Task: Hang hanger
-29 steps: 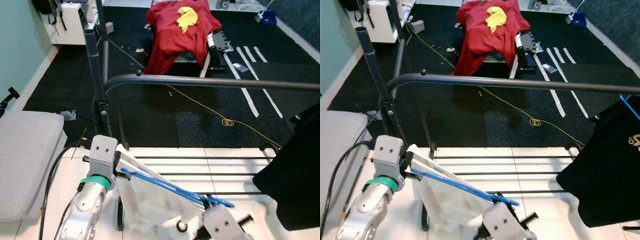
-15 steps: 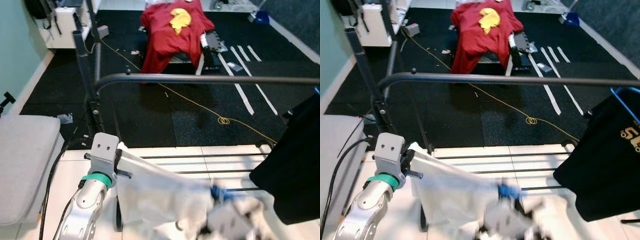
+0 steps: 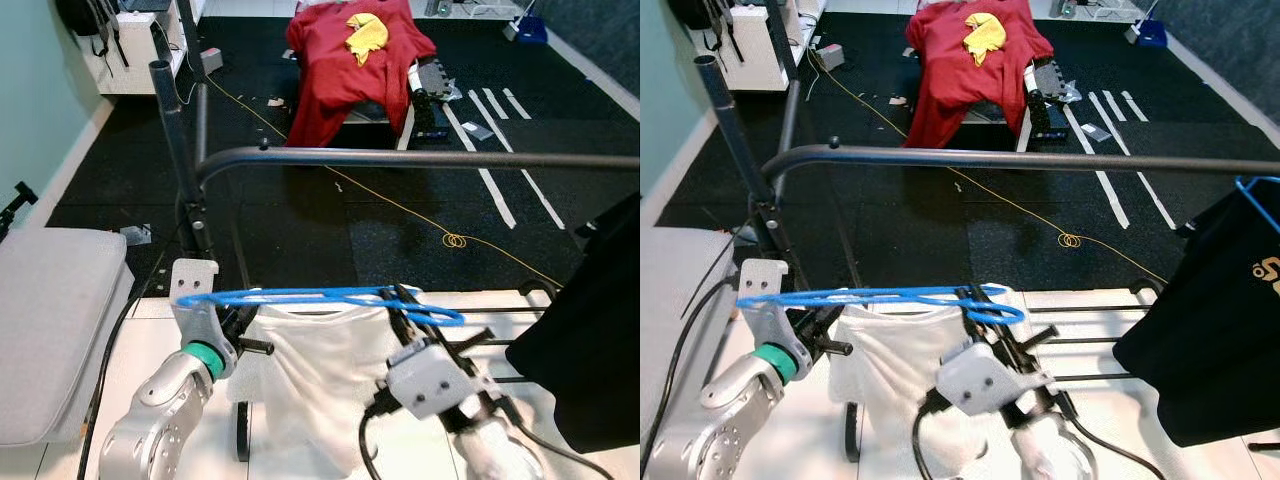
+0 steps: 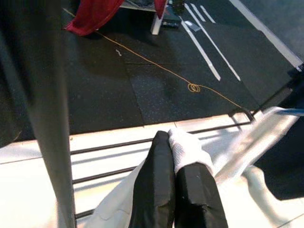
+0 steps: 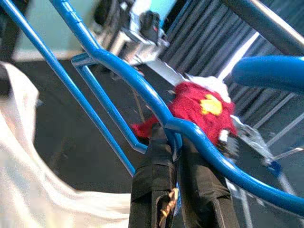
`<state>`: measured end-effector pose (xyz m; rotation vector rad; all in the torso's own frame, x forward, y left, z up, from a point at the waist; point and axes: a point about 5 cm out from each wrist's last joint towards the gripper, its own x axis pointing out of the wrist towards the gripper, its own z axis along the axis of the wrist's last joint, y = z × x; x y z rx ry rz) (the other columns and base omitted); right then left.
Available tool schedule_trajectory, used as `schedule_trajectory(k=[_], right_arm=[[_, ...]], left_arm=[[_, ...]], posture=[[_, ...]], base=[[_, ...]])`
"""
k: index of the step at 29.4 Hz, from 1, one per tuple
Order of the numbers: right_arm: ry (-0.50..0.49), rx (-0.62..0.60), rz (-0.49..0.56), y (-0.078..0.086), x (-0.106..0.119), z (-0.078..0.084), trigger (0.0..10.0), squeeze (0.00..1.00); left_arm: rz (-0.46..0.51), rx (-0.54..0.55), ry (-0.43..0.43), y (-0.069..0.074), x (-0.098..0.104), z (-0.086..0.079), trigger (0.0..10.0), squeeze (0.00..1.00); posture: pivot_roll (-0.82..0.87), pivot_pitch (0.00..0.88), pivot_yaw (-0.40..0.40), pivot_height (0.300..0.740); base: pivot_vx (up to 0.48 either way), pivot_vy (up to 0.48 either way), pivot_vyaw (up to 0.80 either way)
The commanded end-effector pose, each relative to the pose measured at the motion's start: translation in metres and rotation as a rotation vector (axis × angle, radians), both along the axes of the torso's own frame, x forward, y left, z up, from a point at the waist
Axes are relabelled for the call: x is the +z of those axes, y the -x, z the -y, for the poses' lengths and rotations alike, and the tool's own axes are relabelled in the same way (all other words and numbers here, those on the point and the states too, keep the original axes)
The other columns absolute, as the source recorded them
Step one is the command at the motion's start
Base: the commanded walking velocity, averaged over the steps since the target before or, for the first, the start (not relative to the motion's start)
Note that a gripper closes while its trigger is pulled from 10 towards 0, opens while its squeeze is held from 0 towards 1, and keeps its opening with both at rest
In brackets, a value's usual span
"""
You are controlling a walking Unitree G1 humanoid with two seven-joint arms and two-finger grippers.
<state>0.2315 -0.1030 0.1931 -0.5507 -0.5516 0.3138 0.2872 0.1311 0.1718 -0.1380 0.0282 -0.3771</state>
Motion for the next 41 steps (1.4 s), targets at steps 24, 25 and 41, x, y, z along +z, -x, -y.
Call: schedule_trajectory(k=[24, 25, 41], right_arm=[[-0.939, 0.556, -0.320, -0.027, 0.057, -0.040, 10.0, 0.00], [-1.025, 0.580, -0.316, -0.025, 0.061, -0.031, 10.0, 0.00], [-1.160, 0.749, -0.096, 0.009, 0.110, 0.028, 10.0, 0.00]], left_arm=[[0.002, -0.111, 0.009, 0.012, -0.001, 0.017, 10.0, 0.00], [0.001, -0.101, 0.001, 0.012, -0.003, 0.015, 10.0, 0.00], [-0.065, -0.072, -0.186, 0.014, -0.031, -0.007, 10.0, 0.00]], posture=[[-0.25, 0.189, 0.070, 0.740], [-0.25, 0.188, 0.069, 0.740], [-0.29, 0.198, 0.087, 0.740]], base=[[0.000, 0.000, 0.00], [0.000, 0.000, 0.00], [0.000, 0.000, 0.00]])
